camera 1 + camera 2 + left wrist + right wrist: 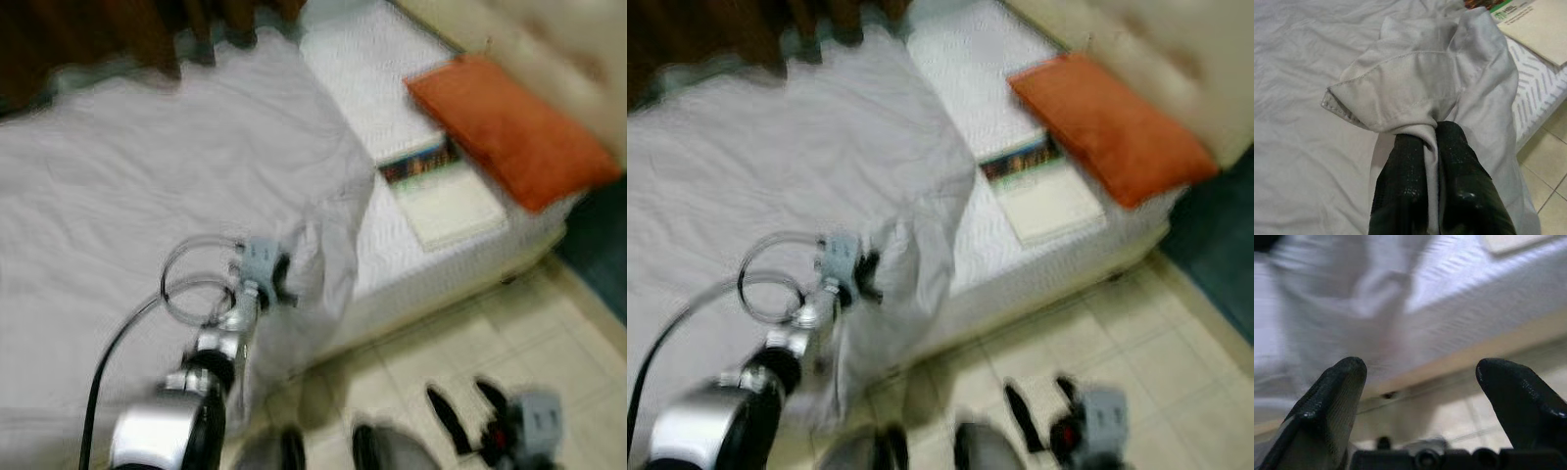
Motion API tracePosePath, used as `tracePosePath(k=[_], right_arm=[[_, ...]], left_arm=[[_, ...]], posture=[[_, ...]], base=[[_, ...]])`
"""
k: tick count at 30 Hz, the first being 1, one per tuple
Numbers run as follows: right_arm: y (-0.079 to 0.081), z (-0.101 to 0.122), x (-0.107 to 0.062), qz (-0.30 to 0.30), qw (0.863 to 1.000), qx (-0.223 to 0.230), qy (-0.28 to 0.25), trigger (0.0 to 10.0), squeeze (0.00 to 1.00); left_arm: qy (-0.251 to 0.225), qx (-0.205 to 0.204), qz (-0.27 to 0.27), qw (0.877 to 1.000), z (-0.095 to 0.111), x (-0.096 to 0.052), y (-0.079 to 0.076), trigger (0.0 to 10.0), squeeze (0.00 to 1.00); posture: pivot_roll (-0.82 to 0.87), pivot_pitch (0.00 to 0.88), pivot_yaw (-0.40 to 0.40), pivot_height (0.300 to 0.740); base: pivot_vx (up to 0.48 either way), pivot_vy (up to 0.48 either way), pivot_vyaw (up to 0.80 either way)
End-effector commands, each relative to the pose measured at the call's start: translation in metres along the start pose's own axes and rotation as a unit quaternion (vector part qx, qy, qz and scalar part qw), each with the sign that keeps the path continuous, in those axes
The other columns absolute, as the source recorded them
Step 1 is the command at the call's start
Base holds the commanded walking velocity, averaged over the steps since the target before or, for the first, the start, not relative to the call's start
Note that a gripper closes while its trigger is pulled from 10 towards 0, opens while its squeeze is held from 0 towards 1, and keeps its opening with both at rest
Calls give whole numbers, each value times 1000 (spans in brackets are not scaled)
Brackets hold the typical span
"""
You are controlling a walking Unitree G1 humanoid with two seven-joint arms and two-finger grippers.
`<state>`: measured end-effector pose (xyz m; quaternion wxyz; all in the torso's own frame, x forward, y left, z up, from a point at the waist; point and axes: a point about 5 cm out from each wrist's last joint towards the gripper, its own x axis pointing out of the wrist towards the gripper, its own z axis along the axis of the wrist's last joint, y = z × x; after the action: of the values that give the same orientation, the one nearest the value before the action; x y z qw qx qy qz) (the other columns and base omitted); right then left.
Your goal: Clean up the room
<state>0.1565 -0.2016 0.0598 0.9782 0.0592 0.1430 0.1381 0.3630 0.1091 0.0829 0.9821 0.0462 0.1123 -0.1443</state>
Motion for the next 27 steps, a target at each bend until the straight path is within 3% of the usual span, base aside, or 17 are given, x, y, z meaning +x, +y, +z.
tracePosePath(k=[1, 7, 11, 15, 16, 19, 20, 21, 23, 27], right_arm=[[0, 3, -2, 23, 1000, -2, -2, 10000, 0], [2, 5, 1, 39, 999, -5, 0, 10000, 0], [4, 1, 1, 49, 999, -5, 7, 10000, 0], [8, -1, 3, 61, 998, -4, 12, 10000, 0], [8, -1, 3, 61, 998, -4, 12, 10000, 0], [9, -3, 4, 67, 998, -2, 16, 10000, 0], [9, -3, 4, 67, 998, -2, 16, 10000, 0], [9, -4, 3, 67, 998, -2, 18, 10000, 0], [9, -5, 2, 65, 998, -2, 19, 10000, 0], [10, -7, 2, 65, 998, -1, 22, 10000, 0]], left_arm=[[7, 3, -8, 1000, 0, 2, -7, 10000, 0], [7, 5, -26, 1000, 5, 6, -23, 10000, 0], [16, 13, -76, 997, 3, 7, -54, 10000, 0], [44, 28, -128, 990, -15, 1, -77, 10000, 0], [44, 28, -128, 990, -15, 1, -77, 10000, 0], [112, 77, -196, 971, -52, -16, -106, 10000, 0], [112, 77, -196, 971, -52, -16, -106, 10000, 0], [155, 115, -241, 951, -77, -31, -123, 10000, 0], [173, 124, -277, 937, -92, -43, -137, 10000, 0], [181, 108, -301, 930, -100, -53, -152, 10000, 0]], posture=[[-333, 205, 107, 740], [-326, 211, 104, 740], [-327, 215, 108, 740], [-333, 215, 118, 740], [-333, 215, 118, 740], [-338, 216, 122, 740], [-338, 216, 122, 740], [-339, 217, 124, 740], [-338, 216, 122, 740], [-334, 217, 114, 740]], base=[[0, -480, 0], [0, -480, 0], [0, -480, 0], [0, -480, 0], [0, -480, 0], [0, -160, 0], [0, 0, 0], [0, 0, 0], [0, 0, 0], [0, 0, 0]])
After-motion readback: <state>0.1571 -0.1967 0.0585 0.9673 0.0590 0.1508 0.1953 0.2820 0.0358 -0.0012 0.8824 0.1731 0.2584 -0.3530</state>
